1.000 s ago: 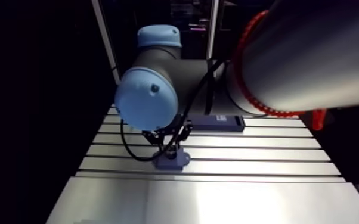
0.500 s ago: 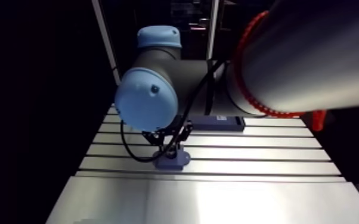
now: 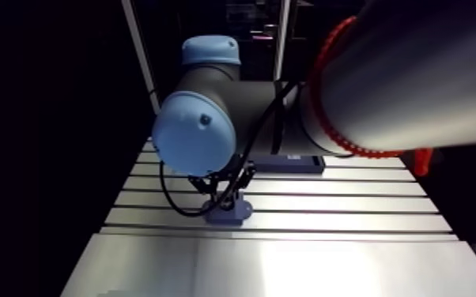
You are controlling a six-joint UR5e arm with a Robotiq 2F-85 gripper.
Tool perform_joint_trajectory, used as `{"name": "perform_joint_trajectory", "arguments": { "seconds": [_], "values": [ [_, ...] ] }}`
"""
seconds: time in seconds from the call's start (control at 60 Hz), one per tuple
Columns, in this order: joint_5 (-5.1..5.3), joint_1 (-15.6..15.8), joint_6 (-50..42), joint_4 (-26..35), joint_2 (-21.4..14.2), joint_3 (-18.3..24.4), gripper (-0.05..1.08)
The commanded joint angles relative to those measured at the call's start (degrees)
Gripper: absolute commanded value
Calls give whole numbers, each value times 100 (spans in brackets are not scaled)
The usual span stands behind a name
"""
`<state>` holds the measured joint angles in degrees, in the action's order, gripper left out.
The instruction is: Pick up the bearing and press it into the housing until flush.
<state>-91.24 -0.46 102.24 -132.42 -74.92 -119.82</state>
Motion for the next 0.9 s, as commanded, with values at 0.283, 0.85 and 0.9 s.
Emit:
{"name": "perform_joint_trajectory", "arguments": {
  "seconds": [0.283,0.85,0.9],
  "values": [
    [-3,2,2,-1,0,-28,76],
    [-3,-15,2,-9,0,-37,76],
    [-3,-23,2,-9,0,-53,76]
  ]
}}
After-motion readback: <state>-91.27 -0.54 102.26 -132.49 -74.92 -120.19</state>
